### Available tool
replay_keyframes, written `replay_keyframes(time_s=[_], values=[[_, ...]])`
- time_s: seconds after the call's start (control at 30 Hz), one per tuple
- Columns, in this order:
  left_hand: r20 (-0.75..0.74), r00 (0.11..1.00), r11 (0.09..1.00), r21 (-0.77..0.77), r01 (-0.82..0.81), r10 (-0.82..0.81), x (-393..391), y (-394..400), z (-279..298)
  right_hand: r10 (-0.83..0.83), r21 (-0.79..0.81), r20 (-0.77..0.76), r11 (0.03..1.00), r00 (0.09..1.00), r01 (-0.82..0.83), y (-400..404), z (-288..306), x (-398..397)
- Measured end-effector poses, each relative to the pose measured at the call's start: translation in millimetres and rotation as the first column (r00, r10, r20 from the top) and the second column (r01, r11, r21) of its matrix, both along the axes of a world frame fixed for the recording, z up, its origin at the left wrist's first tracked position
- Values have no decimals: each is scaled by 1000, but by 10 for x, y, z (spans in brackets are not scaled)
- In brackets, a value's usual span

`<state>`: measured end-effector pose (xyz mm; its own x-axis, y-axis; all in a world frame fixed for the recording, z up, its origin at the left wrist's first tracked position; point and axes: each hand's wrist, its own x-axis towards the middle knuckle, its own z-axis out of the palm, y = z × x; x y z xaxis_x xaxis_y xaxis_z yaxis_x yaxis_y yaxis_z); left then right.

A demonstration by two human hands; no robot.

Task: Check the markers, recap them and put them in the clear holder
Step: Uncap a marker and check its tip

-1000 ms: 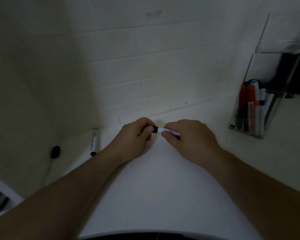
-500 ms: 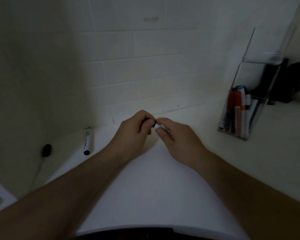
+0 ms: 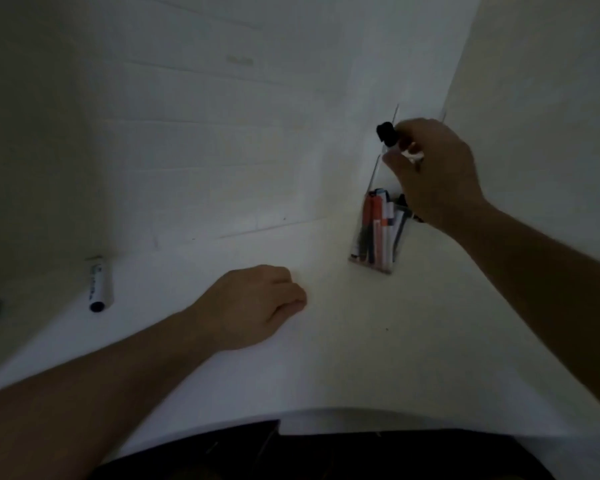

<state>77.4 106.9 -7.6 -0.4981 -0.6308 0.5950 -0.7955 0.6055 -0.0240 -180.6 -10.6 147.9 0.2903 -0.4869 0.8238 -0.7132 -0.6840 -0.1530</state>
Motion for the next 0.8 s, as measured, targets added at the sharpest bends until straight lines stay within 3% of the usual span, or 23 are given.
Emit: replay_keyframes(time_s=[0.13, 0.23, 0.43, 0.57, 0.7, 0.8], values=[[98, 995, 997, -78, -15, 23, -16, 61, 4, -142, 111, -141, 981, 980, 158, -168, -22, -248], [112, 993, 994, -99, -36, 48, -13, 87, 10, -142, 195, -168, 965, 975, 174, -208, -134, -230], [115, 991, 993, -107, -56, 68, -9, 79, 2, -177, 51, -351, 977, 919, 207, -395, -135, -33], [99, 994, 992, -122, -38, 51, 5, 63, -17, -218, 56, -251, 969, 943, 239, -448, -161, -122], [109, 993, 990, -136, -34, 49, -6, 52, -17, -206, 5, -257, 977, 944, 215, -408, -195, -151], [128, 990, 989, -140, -47, 65, -1, 53, -20, -163, 60, -150, 983, 975, 173, -358, -195, -135]])
